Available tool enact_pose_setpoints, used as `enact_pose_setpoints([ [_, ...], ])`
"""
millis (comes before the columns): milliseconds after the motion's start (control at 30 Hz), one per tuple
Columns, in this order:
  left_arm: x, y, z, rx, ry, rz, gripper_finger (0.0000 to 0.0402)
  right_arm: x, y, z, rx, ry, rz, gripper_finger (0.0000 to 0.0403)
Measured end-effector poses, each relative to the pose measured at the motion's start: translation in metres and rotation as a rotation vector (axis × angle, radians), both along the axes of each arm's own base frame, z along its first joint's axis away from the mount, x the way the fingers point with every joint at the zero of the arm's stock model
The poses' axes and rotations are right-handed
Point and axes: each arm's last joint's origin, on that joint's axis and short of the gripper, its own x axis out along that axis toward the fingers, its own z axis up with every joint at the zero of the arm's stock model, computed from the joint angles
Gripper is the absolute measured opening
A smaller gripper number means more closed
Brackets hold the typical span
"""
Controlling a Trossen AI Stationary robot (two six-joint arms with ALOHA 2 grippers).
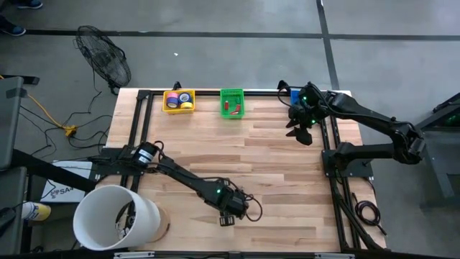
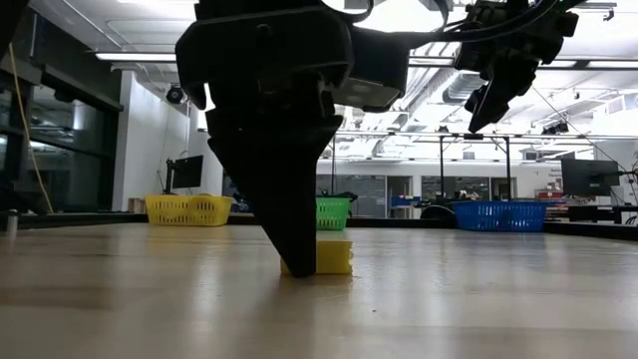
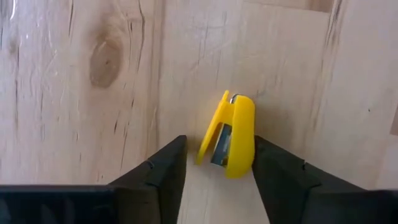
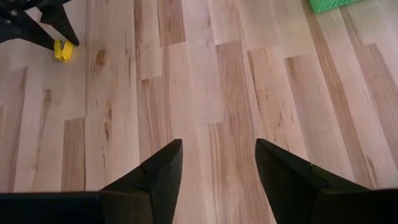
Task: Pick and place Stapler, Stapler remover, tape
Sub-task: Put the yellow stapler into the green basket
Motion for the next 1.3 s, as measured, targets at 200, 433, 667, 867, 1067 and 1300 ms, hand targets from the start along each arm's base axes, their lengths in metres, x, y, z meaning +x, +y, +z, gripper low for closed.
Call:
enact_pose_setpoints([
  [200,0.001,0.000,0.000,0.001,-0.001,-0.047,0.0140,0.001,-0.001,0.001,-0.008,-0.011,0.000,0.0193],
  [433,0.001,0.000,0.000,0.003,0.000,-0.055,0.0100,0.002,-0.001,0.001,-0.019,-0.024,0.000,0.0193],
  [667,0.001,0.009,-0.001,0.010,0.028,0.018,0.0052,0.003,-0.002,0.002,-0.027,-0.035,0.000,0.0193],
  [867,0.001,0.028,0.003,0.053,0.055,0.099,0.0051,0.002,-0.003,0.002,-0.049,-0.018,-0.016,0.0193],
  [1067,0.004,0.066,0.003,0.140,0.116,0.181,0.0051,0.002,-0.004,0.001,-0.069,0.007,-0.050,0.0193],
  [1300,0.015,0.132,0.006,0.157,0.138,0.304,0.0051,0.001,-0.005,0.001,-0.098,0.031,-0.076,0.0193],
])
